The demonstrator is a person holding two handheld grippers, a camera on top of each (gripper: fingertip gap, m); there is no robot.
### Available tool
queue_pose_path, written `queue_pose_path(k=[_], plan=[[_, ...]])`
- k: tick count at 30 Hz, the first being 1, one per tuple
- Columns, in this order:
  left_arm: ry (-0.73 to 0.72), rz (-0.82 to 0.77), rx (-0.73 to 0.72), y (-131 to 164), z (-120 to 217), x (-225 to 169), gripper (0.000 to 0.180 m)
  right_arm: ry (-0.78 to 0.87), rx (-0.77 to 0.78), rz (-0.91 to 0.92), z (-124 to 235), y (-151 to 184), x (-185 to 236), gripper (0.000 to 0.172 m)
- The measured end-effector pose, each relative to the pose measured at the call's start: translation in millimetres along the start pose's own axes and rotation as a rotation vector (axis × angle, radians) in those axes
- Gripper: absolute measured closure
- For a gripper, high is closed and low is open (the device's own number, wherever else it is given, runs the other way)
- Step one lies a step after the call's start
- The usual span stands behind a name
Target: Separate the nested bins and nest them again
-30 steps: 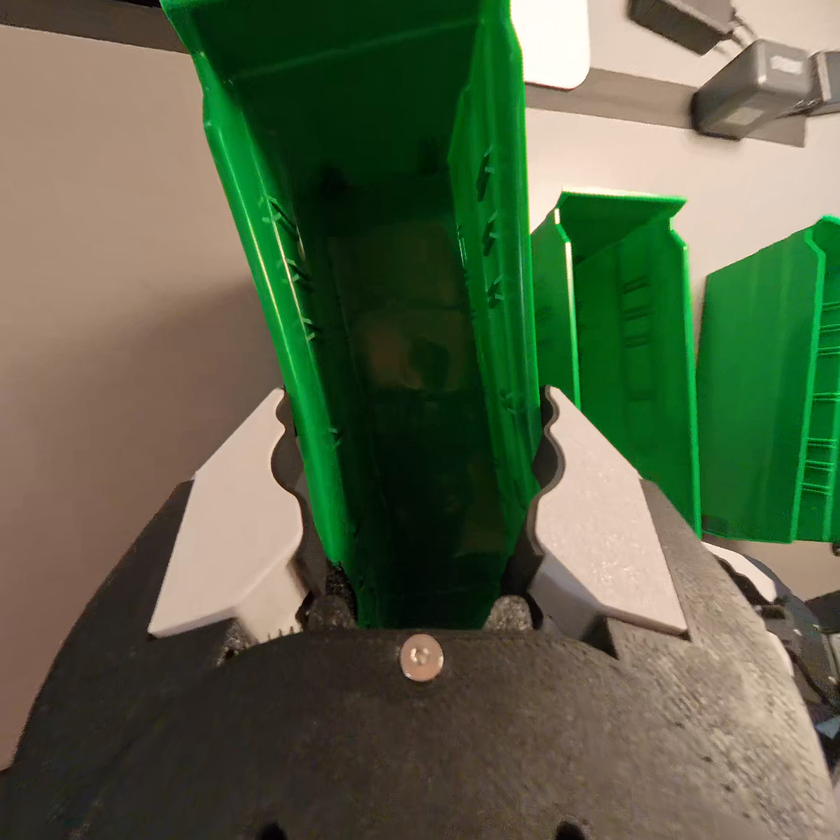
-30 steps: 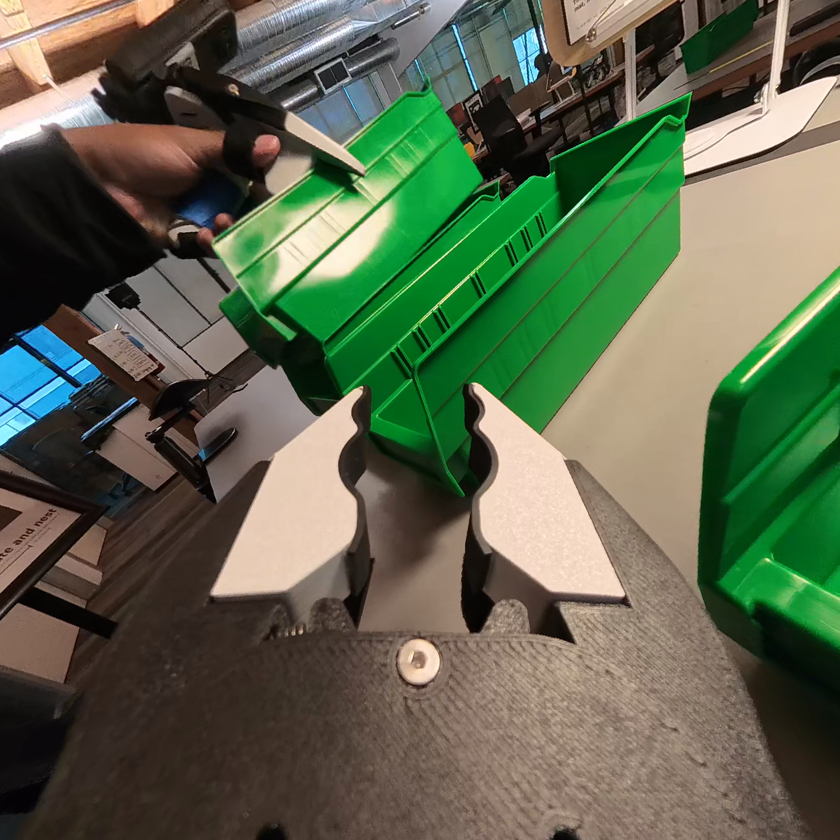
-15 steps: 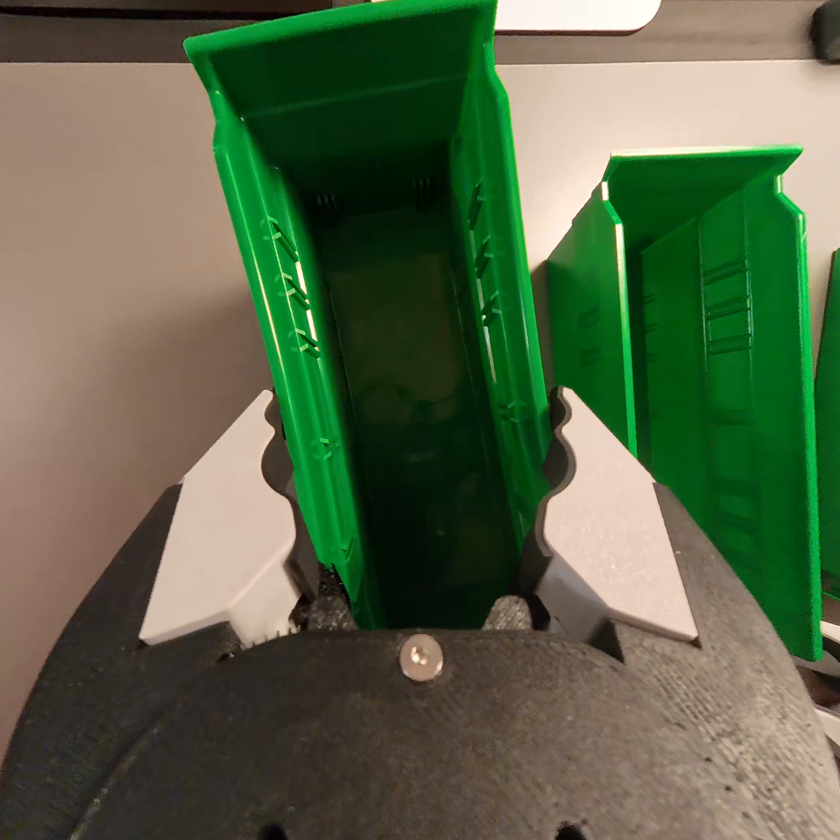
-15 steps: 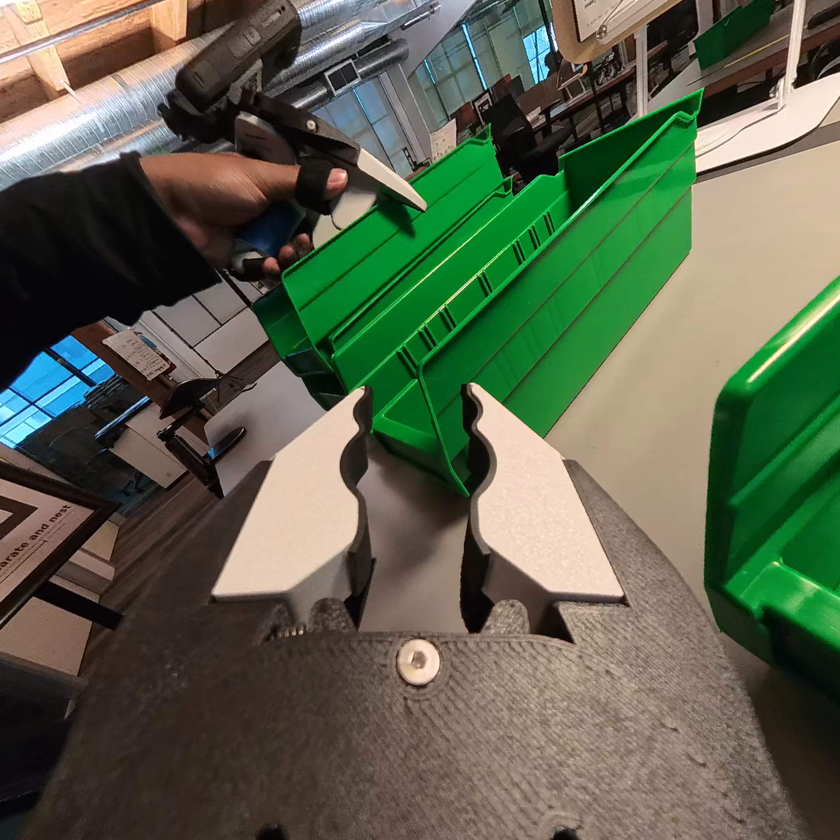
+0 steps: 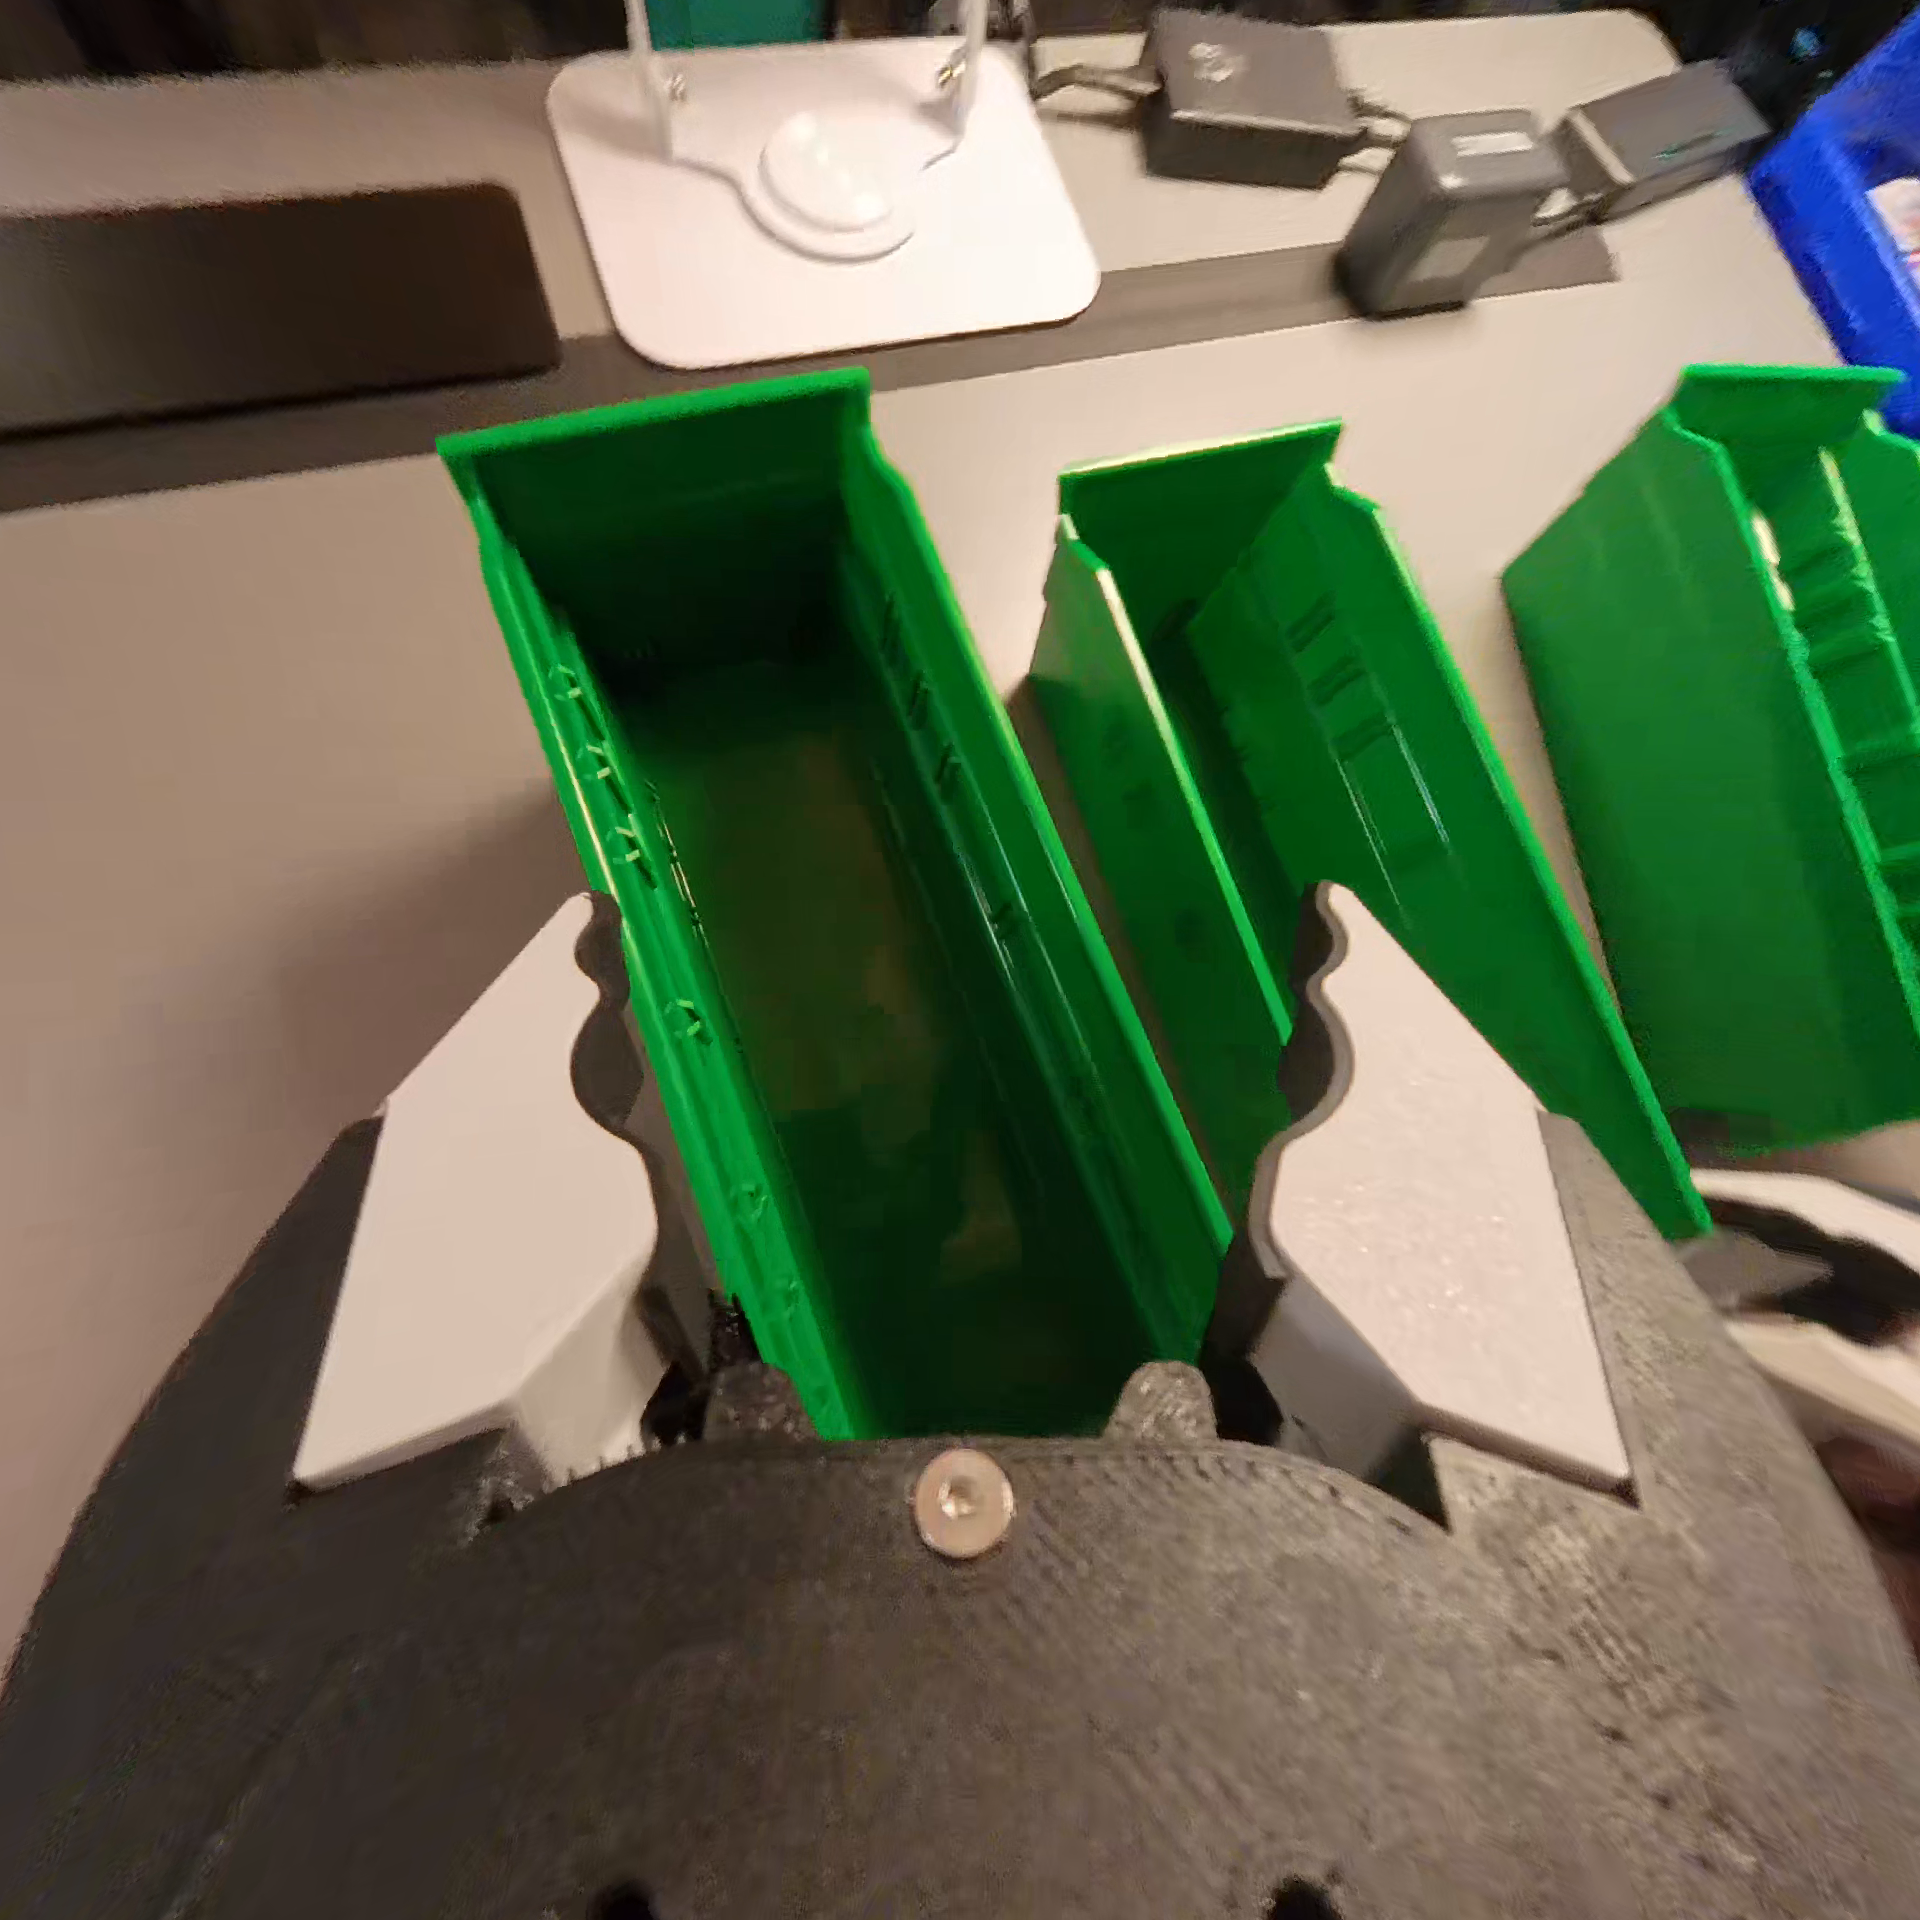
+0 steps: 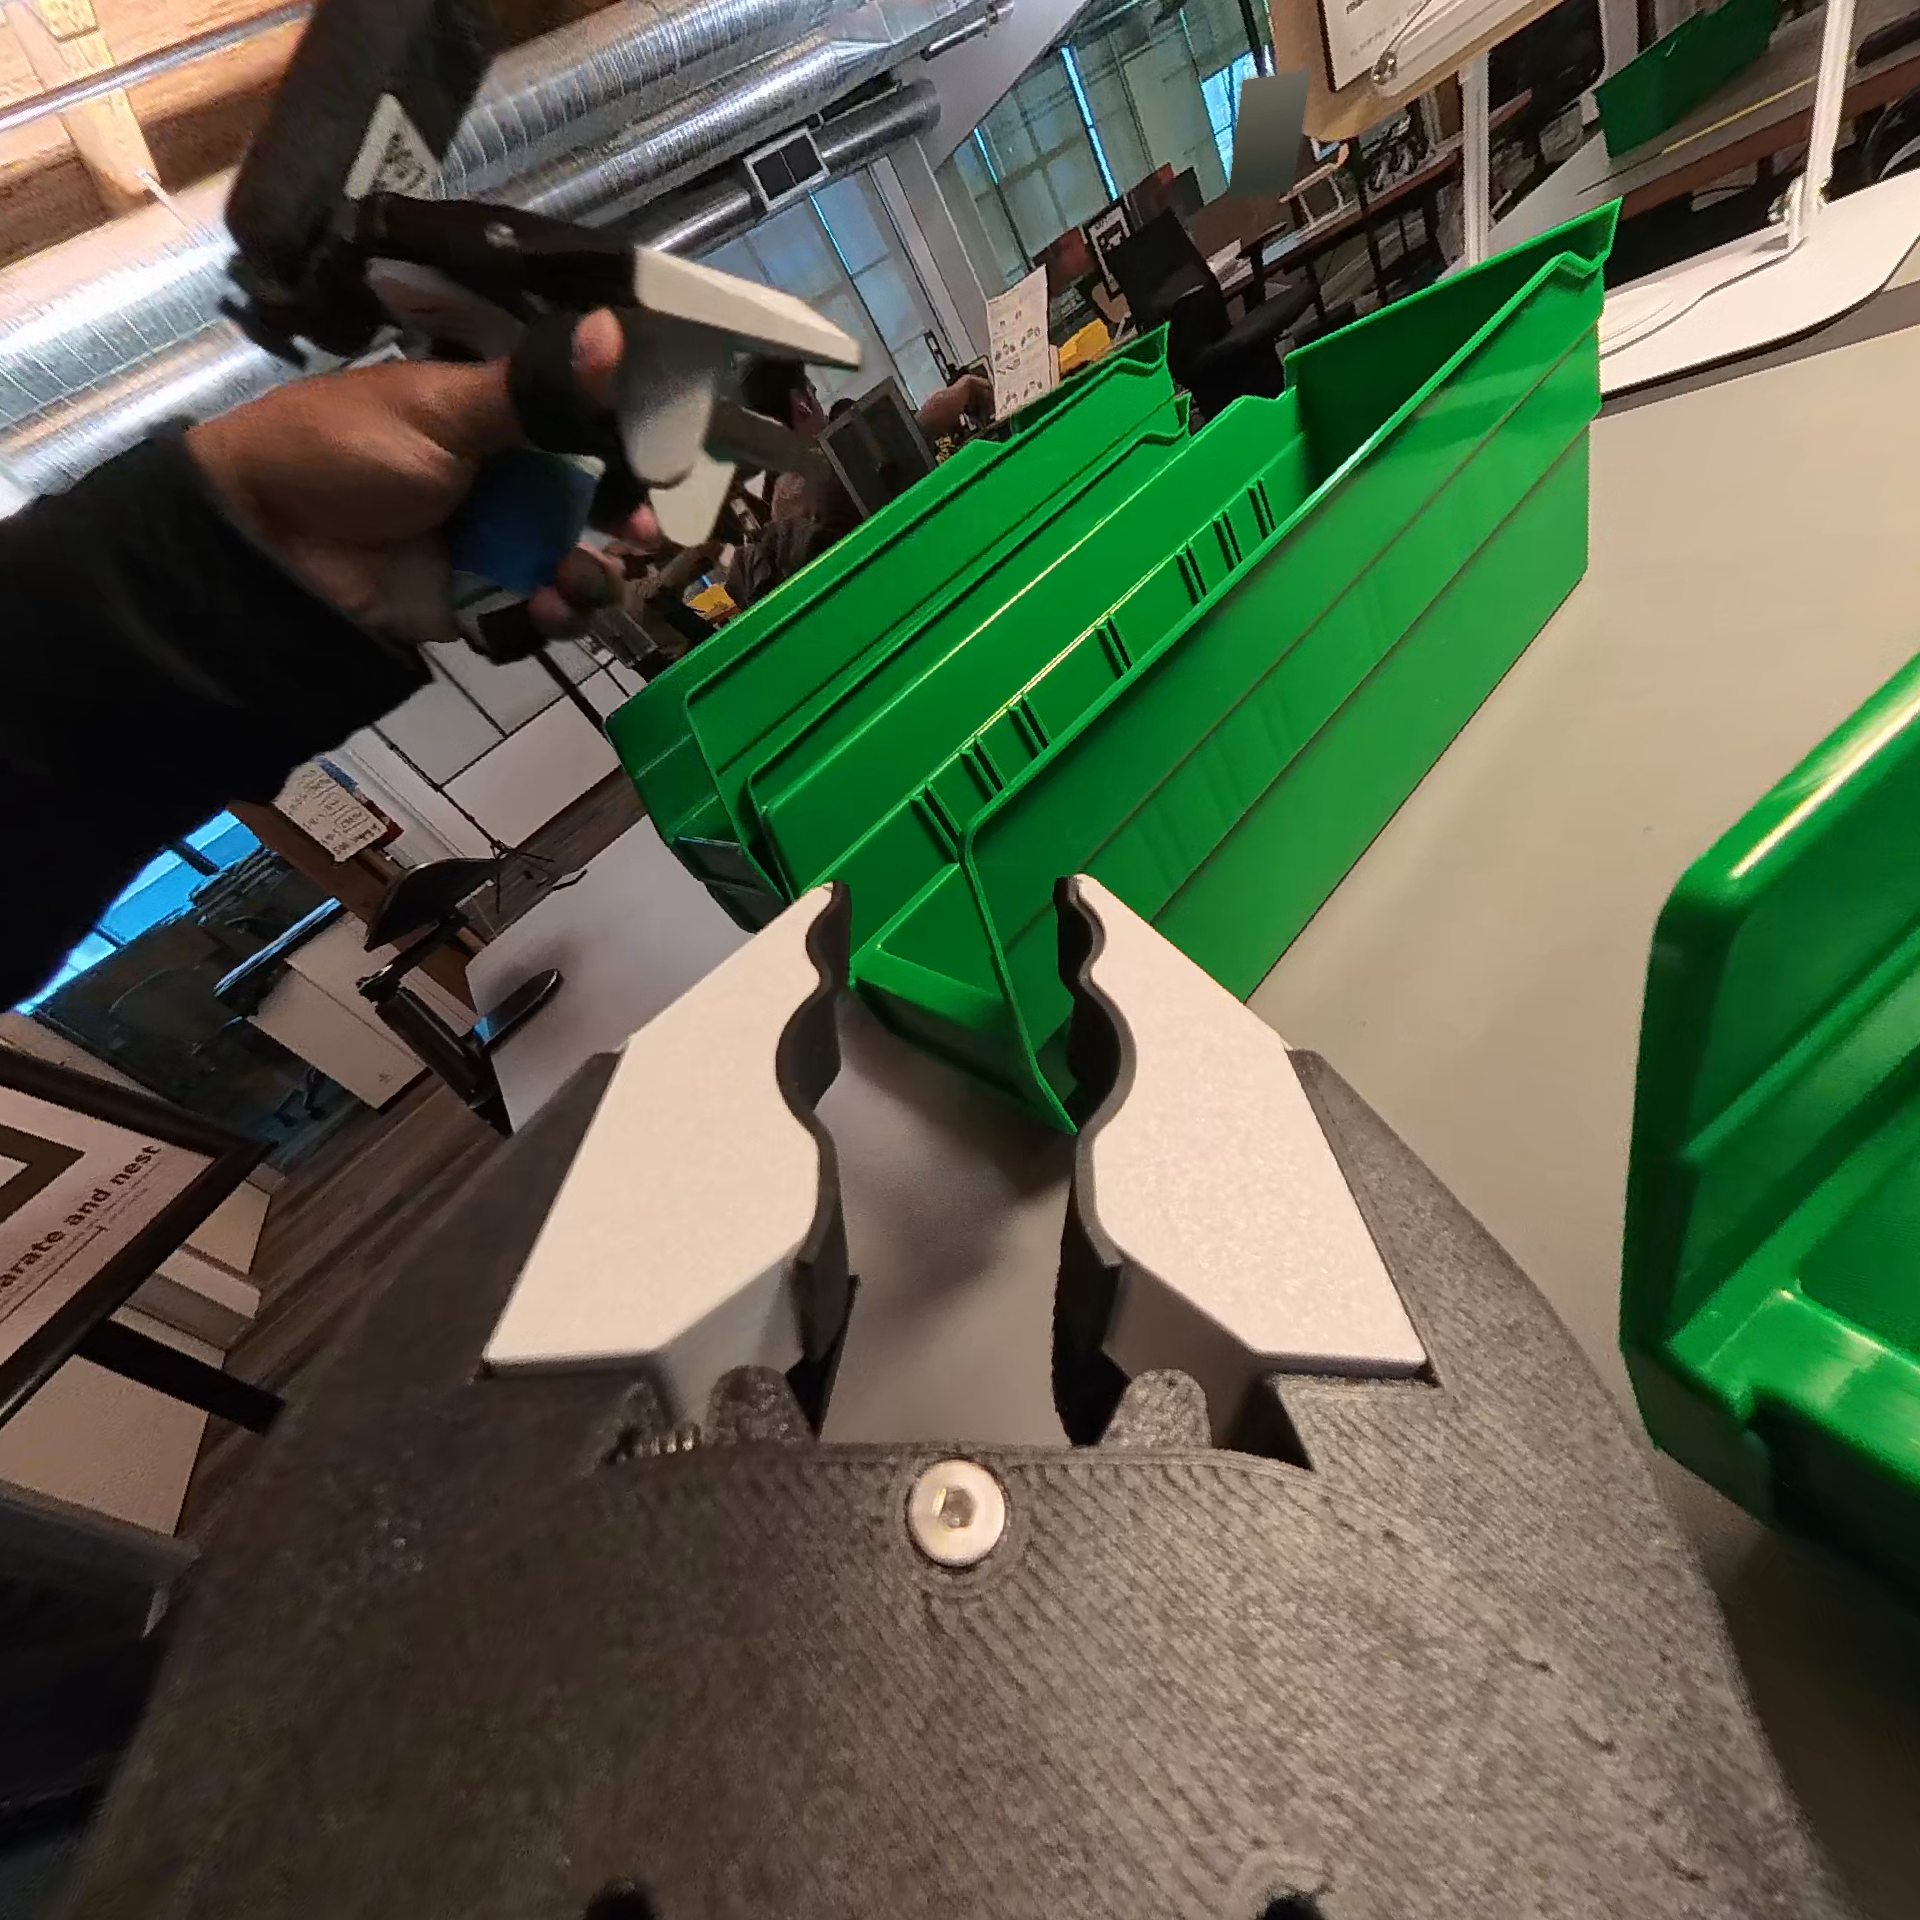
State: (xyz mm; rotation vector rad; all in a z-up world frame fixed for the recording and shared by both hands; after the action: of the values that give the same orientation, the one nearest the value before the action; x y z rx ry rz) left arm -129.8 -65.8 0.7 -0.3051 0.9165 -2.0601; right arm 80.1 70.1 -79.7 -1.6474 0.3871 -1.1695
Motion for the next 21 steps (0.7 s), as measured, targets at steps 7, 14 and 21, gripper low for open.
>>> queue_pose_path(k=[7, 14, 21], plan=[[0.168, -0.031, -0.238, 24, 56, 36, 0.057, 0.023, 0.020, 0.009, -2, 2, -2, 0.130], [0.254, 0.065, -0.451, 88, 71, 78, 0.060, 0.040, 0.026, -0.030, -2, 3, -8, 0.108], [0.230, 0.199, -0.564, 135, 43, 105, 0.063, 0.130, 0.105, -0.023, -14, -9, 3, 0.070]])
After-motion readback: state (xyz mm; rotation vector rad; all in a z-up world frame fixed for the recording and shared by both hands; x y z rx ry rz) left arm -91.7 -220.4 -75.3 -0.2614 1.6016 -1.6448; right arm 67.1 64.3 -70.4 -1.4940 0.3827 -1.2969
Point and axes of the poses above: each gripper's, where its closed fingertips meet, z back along the fingers, y out of its underside, x = y × z across the jaws, the point moved 2 cm from there along z, back along the fingers, and after that the axes turned 4 degrees about -y, right-handed, at the moved point
